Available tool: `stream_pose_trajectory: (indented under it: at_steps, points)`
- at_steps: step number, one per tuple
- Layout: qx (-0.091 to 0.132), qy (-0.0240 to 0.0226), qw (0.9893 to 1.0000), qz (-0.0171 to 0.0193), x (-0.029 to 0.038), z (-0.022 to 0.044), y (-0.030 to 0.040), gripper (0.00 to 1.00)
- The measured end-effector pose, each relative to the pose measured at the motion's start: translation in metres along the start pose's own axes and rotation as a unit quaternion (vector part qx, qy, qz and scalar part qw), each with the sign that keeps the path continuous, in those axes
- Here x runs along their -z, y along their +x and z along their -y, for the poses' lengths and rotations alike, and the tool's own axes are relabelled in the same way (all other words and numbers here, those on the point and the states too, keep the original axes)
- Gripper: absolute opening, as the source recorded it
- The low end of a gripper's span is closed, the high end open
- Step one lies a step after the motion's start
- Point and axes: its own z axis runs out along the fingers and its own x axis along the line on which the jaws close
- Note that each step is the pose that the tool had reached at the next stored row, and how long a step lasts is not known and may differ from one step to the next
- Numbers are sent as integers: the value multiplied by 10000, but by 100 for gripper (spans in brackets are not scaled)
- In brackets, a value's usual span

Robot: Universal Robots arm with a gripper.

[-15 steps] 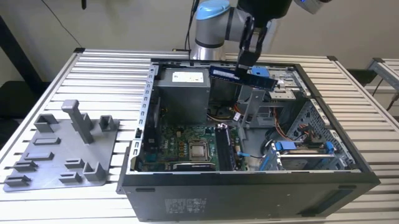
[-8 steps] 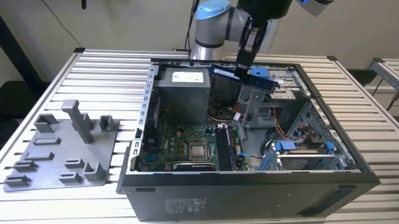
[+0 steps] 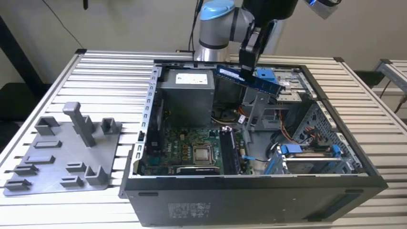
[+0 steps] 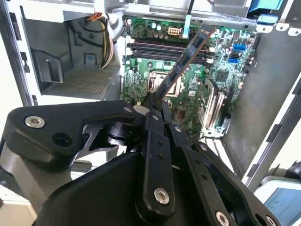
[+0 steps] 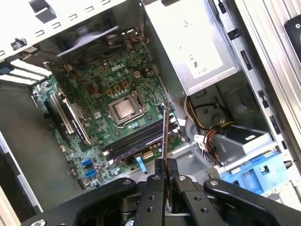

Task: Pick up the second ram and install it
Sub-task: 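Insert the second ram into the second slot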

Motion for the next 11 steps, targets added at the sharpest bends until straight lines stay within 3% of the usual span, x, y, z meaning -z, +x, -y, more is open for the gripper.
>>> stream_pose_trajectory:
  at_steps: [8,11]
  points:
    - [-231,7,9997,13,0,14,25,13]
    - [-418,13,9991,23,0,15,26,13]
